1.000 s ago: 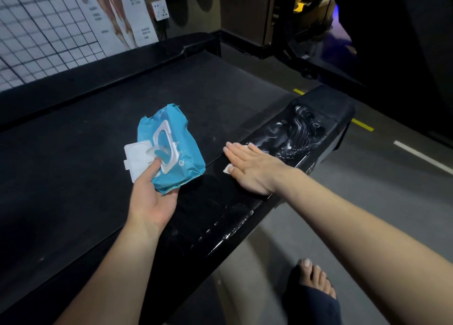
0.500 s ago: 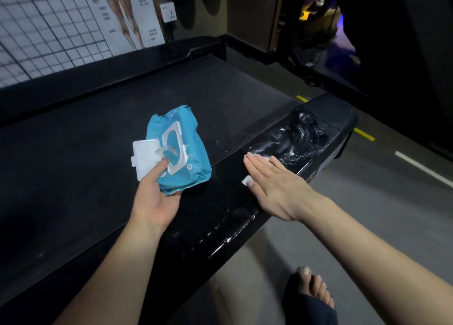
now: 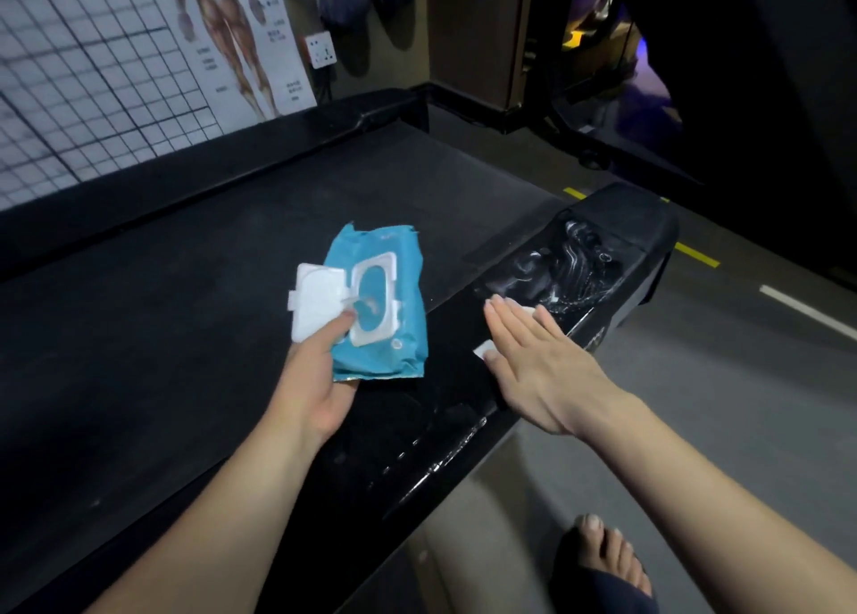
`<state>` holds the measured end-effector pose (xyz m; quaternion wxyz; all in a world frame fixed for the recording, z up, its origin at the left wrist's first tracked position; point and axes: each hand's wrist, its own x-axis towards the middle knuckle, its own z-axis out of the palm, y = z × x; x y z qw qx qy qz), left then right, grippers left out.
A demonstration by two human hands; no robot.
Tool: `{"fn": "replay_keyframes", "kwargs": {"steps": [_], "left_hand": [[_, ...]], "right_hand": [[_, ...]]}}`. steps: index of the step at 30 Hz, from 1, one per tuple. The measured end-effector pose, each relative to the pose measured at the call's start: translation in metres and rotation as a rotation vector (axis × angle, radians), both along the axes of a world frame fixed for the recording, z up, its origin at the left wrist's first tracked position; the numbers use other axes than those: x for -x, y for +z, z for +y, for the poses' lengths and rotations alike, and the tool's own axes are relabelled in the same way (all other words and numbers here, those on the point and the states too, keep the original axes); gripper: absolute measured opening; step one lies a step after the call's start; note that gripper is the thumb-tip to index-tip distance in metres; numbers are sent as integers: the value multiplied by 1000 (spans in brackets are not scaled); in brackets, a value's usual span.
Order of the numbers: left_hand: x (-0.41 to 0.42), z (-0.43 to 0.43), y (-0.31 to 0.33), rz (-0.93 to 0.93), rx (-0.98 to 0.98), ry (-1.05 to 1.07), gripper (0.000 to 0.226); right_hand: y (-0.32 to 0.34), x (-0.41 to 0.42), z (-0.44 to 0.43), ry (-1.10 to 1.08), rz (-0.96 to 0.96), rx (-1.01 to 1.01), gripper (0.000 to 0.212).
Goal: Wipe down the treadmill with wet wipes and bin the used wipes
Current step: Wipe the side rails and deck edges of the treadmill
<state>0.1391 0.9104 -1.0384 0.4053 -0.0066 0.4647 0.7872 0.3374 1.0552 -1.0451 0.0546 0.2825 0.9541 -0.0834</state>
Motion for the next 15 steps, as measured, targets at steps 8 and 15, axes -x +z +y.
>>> {"fn": "replay_keyframes", "kwargs": {"steps": [8,15], "left_hand": [[-10,34,-5,-44,-101,97,33],[-3,31,-7,-98,-132,25,29]], "right_hand": [[0,8,7,-5,-19,12,80],[1,73,59,-13,-133,70,64]]}}
